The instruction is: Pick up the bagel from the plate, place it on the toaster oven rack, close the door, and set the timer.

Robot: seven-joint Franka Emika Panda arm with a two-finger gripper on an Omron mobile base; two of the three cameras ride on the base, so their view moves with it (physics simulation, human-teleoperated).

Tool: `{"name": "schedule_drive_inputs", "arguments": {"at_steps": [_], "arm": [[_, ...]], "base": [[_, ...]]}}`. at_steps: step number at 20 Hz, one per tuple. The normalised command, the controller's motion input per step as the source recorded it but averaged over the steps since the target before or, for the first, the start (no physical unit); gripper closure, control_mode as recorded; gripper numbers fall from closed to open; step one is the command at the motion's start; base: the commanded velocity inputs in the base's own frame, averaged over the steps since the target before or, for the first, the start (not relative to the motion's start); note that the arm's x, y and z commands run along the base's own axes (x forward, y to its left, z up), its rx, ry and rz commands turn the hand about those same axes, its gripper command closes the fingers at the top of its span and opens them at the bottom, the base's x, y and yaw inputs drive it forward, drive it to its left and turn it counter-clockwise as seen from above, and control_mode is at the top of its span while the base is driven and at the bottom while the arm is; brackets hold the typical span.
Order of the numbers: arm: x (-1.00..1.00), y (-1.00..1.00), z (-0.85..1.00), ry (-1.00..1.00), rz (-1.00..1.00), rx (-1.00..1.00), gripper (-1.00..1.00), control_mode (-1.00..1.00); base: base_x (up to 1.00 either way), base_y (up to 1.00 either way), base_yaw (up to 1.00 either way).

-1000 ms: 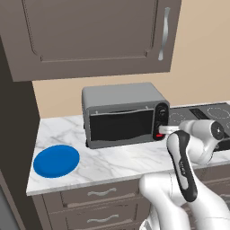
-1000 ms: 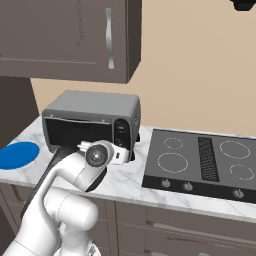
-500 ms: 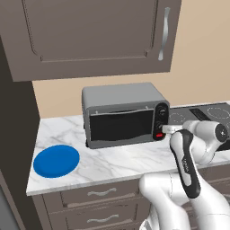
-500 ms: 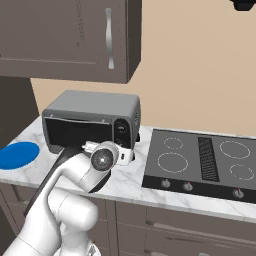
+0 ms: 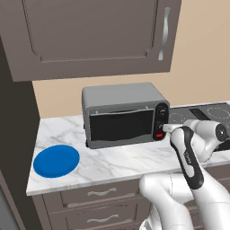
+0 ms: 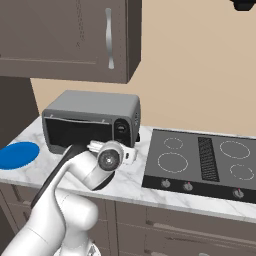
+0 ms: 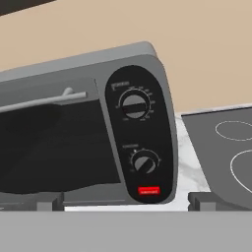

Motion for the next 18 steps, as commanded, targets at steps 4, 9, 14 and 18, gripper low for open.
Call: {"name": "schedule_drive_inputs", "arguments": {"at_steps": [4,9,14,18], "arm": [[0.22,0.0,-0.34,-0.03,0.0,0.0,-1.0,-1.0],[0.18,0.0,-0.31,-0.03,0.0,0.0,-1.0,-1.0],[0.15,0.04,-0.29,-0.01,0.0,0.0,-1.0,-1.0],[0.12,0.08,-0.25,0.0,0.0,0.0,-1.0,-1.0]], "base": [[0.0,0.0,0.0],[0.0,0.0,0.0],[0.0,0.0,0.0],[0.0,0.0,0.0]]}}
